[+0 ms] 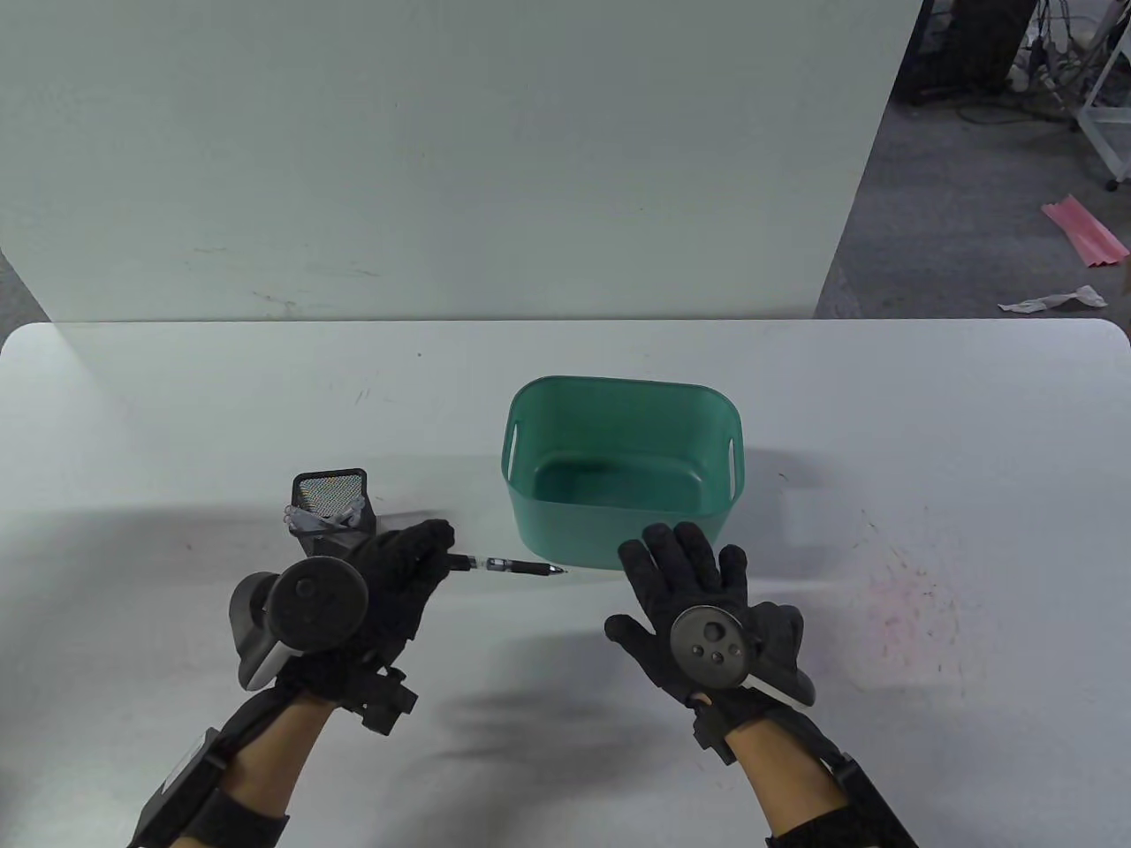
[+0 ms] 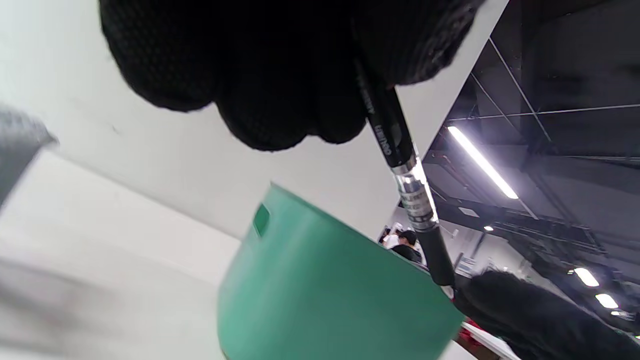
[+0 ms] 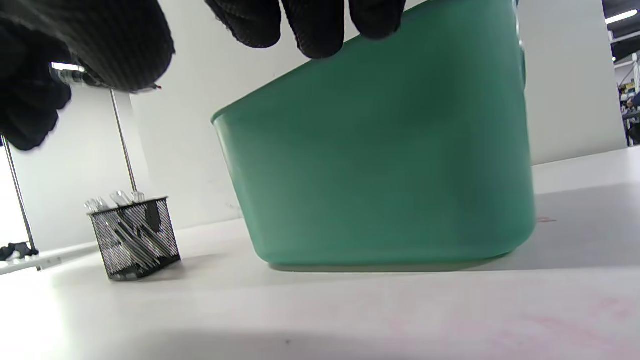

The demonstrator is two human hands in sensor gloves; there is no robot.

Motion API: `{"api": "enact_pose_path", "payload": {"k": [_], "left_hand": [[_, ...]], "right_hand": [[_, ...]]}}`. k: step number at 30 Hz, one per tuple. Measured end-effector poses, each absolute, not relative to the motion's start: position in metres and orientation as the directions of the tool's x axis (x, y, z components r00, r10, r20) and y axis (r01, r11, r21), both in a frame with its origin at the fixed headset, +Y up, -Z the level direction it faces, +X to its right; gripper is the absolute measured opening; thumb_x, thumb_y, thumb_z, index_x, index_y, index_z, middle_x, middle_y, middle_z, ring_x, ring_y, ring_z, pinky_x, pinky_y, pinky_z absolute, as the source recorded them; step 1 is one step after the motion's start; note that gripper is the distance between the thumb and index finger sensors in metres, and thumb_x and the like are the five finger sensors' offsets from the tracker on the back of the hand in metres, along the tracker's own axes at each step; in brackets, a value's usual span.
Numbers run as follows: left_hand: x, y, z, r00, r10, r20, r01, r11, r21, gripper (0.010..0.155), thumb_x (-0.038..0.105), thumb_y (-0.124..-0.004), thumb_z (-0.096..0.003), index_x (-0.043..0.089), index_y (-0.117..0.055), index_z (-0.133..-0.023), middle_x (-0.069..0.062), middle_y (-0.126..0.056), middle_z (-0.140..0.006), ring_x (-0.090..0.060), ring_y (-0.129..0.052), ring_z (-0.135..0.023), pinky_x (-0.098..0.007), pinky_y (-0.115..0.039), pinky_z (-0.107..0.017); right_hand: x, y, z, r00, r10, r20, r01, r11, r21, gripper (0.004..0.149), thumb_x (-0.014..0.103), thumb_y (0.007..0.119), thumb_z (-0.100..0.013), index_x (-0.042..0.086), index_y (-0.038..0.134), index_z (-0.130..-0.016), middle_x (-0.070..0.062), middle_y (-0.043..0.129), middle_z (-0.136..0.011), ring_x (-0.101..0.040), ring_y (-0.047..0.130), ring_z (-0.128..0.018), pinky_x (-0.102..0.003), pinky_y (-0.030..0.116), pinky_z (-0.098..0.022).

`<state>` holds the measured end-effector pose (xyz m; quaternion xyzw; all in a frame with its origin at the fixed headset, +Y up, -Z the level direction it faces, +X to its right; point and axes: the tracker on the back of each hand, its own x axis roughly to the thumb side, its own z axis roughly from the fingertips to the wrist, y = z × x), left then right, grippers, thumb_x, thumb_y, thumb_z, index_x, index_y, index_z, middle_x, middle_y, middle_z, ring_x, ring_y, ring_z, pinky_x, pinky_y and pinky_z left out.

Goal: Disassemble pens into components

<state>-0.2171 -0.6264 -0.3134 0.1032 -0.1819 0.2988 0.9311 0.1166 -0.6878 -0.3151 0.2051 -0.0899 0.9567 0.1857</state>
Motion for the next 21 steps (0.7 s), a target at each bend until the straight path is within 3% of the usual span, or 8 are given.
{"api": "enact_pose_path", "payload": {"k": [4,7,13,17,21], "left_hand": [[-0.211,-0.646,-0.313,0.703,0.584,0.406,-0.64,0.768,0.004,0.042,0.044,-0.075,-0.0549,0.032,-0.073,-0.096,0.002,-0.096,-0.087,-0.02,-0.106,-0.069,-0.049,-0.089,-0.057],[-0.209,-0.655,-0.315,0.676,0.625,0.39,-0.665,0.746,-0.043,0.042,0.043,-0.075,-0.0553,0.033,-0.072,-0.096,0.002,-0.095,-0.089,-0.02,-0.105,-0.071,-0.049,-0.089,-0.057],[-0.208,-0.671,-0.317,0.609,0.722,0.329,-0.729,0.673,-0.128,0.043,0.041,-0.073,-0.0569,0.033,-0.069,-0.099,0.002,-0.092,-0.094,-0.02,-0.103,-0.077,-0.05,-0.087,-0.062],[-0.204,-0.676,-0.316,0.607,0.728,0.318,-0.728,0.67,-0.144,0.043,0.04,-0.073,-0.0573,0.033,-0.068,-0.099,0.002,-0.091,-0.095,-0.02,-0.103,-0.079,-0.05,-0.087,-0.063],[-0.198,-0.68,-0.312,0.608,0.727,0.319,-0.727,0.672,-0.145,0.043,0.04,-0.071,-0.0583,0.034,-0.065,-0.1,0.003,-0.088,-0.098,-0.019,-0.102,-0.082,-0.048,-0.088,-0.066]], "right_hand": [[0.116,-0.691,-0.317,-0.77,0.488,0.411,-0.541,-0.841,-0.014,0.071,0.06,0.066,-0.058,0.022,0.042,-0.114,-0.014,0.05,-0.118,-0.044,0.052,-0.106,-0.077,0.037,-0.069],[0.116,-0.694,-0.32,-0.738,0.547,0.395,-0.575,-0.816,0.056,0.066,0.059,0.065,-0.059,0.022,0.051,-0.111,-0.014,0.06,-0.114,-0.043,0.064,-0.101,-0.076,0.046,-0.069],[0.115,-0.704,-0.326,-0.623,0.704,0.339,-0.683,-0.702,0.202,0.059,0.056,0.064,-0.06,0.019,0.061,-0.107,-0.015,0.071,-0.106,-0.043,0.074,-0.092,-0.072,0.056,-0.067],[0.116,-0.71,-0.328,-0.493,0.834,0.247,-0.795,-0.547,0.262,0.057,0.054,0.065,-0.06,0.015,0.067,-0.102,-0.016,0.079,-0.097,-0.042,0.08,-0.084,-0.071,0.058,-0.065],[0.119,-0.716,-0.33,-0.439,0.886,0.147,-0.826,-0.462,0.322,0.056,0.054,0.063,-0.061,0.013,0.071,-0.098,-0.016,0.084,-0.089,-0.039,0.085,-0.076,-0.066,0.065,-0.063]]}}
